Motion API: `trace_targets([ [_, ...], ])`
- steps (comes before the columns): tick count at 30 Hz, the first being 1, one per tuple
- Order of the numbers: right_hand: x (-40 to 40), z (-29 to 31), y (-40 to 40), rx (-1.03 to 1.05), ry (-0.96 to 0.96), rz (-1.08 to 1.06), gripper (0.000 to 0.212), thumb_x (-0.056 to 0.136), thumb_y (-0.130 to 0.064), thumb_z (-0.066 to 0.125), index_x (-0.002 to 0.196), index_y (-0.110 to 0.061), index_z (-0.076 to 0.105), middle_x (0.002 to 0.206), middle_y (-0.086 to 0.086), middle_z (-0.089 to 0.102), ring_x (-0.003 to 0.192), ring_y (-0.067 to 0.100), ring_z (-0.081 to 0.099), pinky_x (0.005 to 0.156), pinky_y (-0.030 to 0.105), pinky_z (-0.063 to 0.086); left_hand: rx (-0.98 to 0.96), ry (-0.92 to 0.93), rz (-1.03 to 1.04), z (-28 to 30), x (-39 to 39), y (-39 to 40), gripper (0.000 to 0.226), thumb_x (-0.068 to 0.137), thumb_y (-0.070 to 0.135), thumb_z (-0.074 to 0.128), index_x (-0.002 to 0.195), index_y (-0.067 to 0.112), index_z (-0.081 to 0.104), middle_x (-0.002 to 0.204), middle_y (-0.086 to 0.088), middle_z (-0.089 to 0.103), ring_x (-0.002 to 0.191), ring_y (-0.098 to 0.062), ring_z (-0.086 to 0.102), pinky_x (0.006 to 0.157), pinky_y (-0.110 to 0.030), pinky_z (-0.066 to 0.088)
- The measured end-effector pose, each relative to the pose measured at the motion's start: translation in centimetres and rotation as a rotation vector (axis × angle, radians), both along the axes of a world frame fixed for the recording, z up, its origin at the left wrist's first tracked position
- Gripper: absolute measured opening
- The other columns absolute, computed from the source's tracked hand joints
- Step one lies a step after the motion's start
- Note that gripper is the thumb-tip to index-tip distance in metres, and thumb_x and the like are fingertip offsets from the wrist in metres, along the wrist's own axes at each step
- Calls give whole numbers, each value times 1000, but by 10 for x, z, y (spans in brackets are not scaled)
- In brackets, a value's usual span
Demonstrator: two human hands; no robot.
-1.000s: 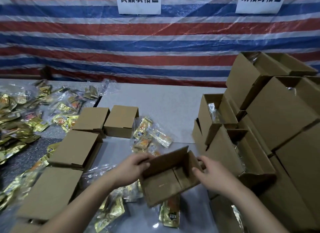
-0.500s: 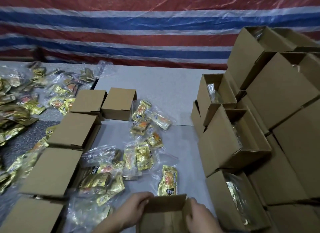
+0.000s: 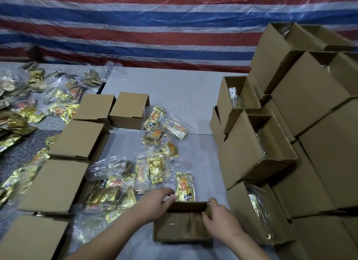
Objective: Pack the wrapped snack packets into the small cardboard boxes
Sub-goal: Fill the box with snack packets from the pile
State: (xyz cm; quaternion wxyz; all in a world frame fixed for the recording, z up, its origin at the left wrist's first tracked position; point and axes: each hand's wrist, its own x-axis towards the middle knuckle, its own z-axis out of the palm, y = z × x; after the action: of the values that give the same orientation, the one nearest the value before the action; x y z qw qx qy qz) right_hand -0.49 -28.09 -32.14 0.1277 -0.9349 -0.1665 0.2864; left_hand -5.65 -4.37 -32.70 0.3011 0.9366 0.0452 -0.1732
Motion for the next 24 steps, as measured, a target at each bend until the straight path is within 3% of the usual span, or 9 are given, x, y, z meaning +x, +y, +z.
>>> trace_targets([
  [2,1,0,0,6,-24,6,46,95,-52,45,128,-20,41,114,6,65,109,28,61,81,35,48,-1,3,172,-1,19,-9,35,103,48,36,95,23,59,95,1,66,89,-20,62,80,-33,51],
  [4,3,1,1,2,-37,8,55,93,-58,42,131,-19,41,110,5,67,108,29,62,81,37,49,77,71,270,-11,50,-22,39,103,45,36,105,14,60,103,-9,68,94,-26,63,82,-35,51],
  [6,3,3,1,-7,-55,6,59,92,-64,39,131,-19,42,108,5,69,107,30,63,81,38,49,166,221,253,-28,80,-37,49,102,45,37,121,5,56,119,-16,64,109,-31,61,86,-34,47],
  [10,4,6,-4,24,-120,-37,54,92,-65,36,123,-22,47,113,8,69,106,35,62,80,39,47,350,425,78,-72,113,-60,67,98,53,37,134,0,52,132,-15,58,120,-29,56,93,-33,45],
  [14,8,5,-12,38,-80,-128,51,94,-60,36,124,-21,48,119,10,66,110,38,59,85,41,46,417,437,211,-112,116,-75,104,86,54,59,150,-12,10,147,-17,45,130,-29,50,101,-37,44],
  [17,13,3,-18,41,-45,-208,49,95,-56,39,128,-20,50,114,10,68,109,35,60,82,39,46,355,383,310,-121,116,-83,108,83,34,65,152,-4,-8,147,-21,39,132,-32,47,103,-36,43],
  [20,25,3,-16,121,18,-359,47,97,-49,45,132,-19,54,116,7,68,110,30,61,88,35,46,193,402,321,-99,118,-82,116,79,38,72,152,-1,-10,145,-21,42,130,-32,49,100,-33,45],
  [22,39,7,-6,283,79,-526,43,98,-45,52,130,-17,56,120,4,67,109,22,61,89,28,45,65,366,366,-67,119,-76,109,78,40,73,153,2,3,138,-19,50,121,-33,55,91,-33,49],
  [24,55,19,9,543,203,-693,47,96,-41,60,135,-17,52,129,2,61,109,13,57,90,24,40,-128,223,386,-26,118,-68,82,76,38,72,138,8,28,116,-14,63,100,-31,66,78,-34,55],
])
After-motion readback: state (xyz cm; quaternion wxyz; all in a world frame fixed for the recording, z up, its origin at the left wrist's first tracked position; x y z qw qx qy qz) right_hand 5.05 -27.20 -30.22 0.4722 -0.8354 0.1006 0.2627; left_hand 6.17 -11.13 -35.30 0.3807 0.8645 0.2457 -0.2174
